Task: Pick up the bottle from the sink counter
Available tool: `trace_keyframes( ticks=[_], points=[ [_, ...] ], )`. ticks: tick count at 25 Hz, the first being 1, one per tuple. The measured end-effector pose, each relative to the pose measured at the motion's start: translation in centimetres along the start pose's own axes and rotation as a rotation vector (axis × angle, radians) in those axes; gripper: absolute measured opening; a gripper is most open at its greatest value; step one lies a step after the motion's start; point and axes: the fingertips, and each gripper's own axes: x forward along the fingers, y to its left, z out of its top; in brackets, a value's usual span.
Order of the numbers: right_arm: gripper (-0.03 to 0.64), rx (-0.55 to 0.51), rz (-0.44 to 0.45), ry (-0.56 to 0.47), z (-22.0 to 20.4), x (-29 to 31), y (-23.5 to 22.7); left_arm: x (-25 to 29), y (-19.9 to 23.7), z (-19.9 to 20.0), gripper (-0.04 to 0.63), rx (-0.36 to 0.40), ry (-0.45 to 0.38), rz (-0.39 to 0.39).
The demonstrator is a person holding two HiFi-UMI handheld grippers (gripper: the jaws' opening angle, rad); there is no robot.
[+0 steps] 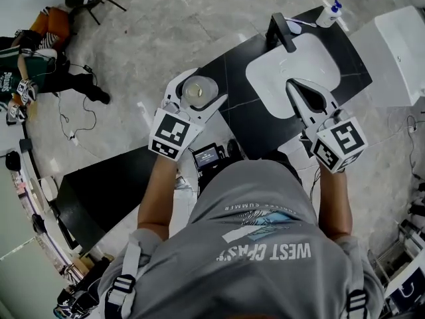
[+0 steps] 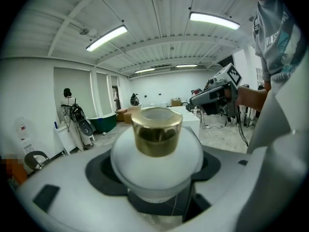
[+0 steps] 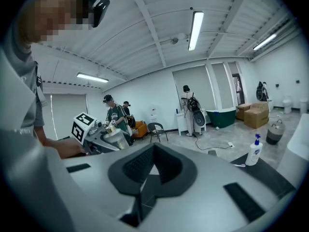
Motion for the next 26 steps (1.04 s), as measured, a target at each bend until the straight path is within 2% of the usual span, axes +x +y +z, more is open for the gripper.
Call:
trace_keyframes(
  ticks=[5, 18, 26],
  points=[
    [0.000, -0.060, -0.003, -0.005, 0.3, -0.1, 1.0, -2.1, -0.3, 1.3, 0.334, 0.025, -0.020, 0.011],
    [0.000, -0.072, -0.007, -0.033, 0.2, 0.0, 2.5, -5.3, -0.1, 0.7, 0.334, 0.042, -0.038, 0.050],
    [0.000, -0.068, -0.016, -0.034, -0.8, -0.2, 1.1, -4.1, -0.3, 0.3, 0.334, 0.048, -0.041, 0.061]
  ],
)
